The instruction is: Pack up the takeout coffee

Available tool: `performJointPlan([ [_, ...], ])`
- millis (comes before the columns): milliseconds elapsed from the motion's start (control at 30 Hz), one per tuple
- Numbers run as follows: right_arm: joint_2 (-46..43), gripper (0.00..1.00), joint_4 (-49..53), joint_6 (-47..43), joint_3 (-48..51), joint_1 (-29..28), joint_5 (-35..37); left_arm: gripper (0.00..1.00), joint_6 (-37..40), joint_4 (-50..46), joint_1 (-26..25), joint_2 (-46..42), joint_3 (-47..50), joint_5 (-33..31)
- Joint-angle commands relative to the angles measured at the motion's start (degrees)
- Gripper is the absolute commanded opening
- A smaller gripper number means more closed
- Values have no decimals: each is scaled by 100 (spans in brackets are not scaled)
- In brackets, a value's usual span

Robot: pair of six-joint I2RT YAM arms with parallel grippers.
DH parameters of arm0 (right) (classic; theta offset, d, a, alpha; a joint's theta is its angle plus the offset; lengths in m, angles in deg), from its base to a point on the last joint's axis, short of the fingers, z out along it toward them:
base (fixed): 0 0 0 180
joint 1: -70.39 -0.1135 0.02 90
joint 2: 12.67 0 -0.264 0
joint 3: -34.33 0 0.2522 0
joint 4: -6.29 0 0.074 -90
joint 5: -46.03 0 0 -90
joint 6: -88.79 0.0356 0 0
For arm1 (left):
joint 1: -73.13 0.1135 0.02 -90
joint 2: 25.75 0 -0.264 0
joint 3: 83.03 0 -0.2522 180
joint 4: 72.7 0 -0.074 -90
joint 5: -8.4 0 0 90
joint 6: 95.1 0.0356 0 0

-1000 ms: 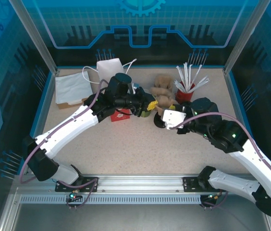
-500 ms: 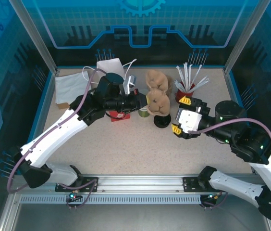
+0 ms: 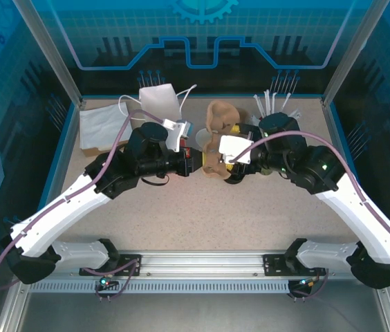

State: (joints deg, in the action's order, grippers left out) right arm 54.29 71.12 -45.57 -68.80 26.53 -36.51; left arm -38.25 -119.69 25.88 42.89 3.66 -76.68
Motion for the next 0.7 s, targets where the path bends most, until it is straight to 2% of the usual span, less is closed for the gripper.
performJointPlan([
  [0, 133, 75, 40, -64, -251, -62, 3, 2, 308, 8, -92, -81, 75, -185],
  [367, 564, 63, -167, 88, -222, 16, 45, 2, 367, 140, -118, -97, 120, -27],
  [667, 755, 59, -308, 250, -216, 223, -55, 3, 422, 186, -138, -96, 149, 52],
])
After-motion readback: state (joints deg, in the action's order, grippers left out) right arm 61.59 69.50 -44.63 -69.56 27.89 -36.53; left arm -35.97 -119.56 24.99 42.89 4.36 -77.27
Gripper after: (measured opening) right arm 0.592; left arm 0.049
